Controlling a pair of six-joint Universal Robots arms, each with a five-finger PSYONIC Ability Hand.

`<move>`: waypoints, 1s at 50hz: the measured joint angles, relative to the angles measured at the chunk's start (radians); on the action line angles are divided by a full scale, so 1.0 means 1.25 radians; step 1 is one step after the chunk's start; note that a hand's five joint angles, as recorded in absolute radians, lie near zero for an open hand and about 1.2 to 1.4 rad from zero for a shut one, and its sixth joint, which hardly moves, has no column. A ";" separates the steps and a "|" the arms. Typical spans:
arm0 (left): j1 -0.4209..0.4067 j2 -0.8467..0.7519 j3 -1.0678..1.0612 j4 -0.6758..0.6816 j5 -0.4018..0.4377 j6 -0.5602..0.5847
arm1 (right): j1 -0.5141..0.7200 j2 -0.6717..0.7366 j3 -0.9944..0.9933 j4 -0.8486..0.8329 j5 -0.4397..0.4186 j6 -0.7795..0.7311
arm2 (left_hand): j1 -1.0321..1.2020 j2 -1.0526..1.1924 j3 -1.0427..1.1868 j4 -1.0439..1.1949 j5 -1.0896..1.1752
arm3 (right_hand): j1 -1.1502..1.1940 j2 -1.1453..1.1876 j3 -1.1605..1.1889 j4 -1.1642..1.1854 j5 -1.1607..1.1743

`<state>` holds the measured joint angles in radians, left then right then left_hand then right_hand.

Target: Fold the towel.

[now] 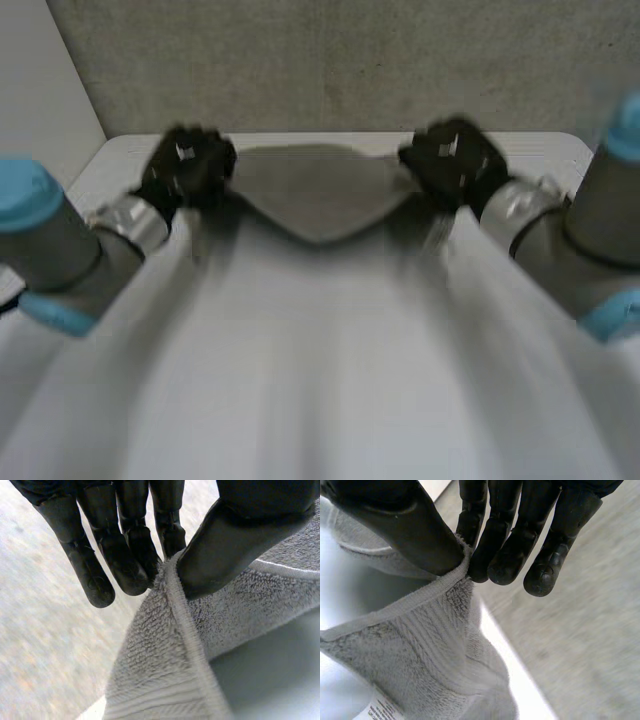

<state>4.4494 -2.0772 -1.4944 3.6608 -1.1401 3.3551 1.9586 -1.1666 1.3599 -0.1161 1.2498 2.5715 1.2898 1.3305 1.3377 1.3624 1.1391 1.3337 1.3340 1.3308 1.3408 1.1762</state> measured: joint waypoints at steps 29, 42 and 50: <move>0.000 -0.127 -0.097 0.082 -0.053 0.223 | -0.019 -0.007 0.300 -0.189 0.069 -0.003 | -0.537 -0.556 -0.561 -0.578 -0.570 | 0.000 0.000 0.000 0.000 0.000; 0.001 -0.172 -0.056 0.135 -0.138 0.219 | -0.050 -0.022 0.299 -0.188 0.070 0.100 | -0.536 -0.556 -0.561 -0.578 -0.562 | 0.000 0.000 0.000 0.000 0.000; 0.001 -0.183 -0.046 0.140 -0.143 0.218 | -0.086 -0.050 0.295 -0.187 0.069 0.149 | -0.504 -0.545 -0.551 -0.576 -0.529 | 0.000 0.000 0.000 0.000 0.000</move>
<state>4.4500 -2.3061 -1.5520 3.8354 -1.3191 3.6280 1.8509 -1.2295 1.7282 -0.3498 1.3365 2.7573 0.6593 0.6488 0.6488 0.6428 0.4776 1.3338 1.3340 1.3306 1.3408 1.1763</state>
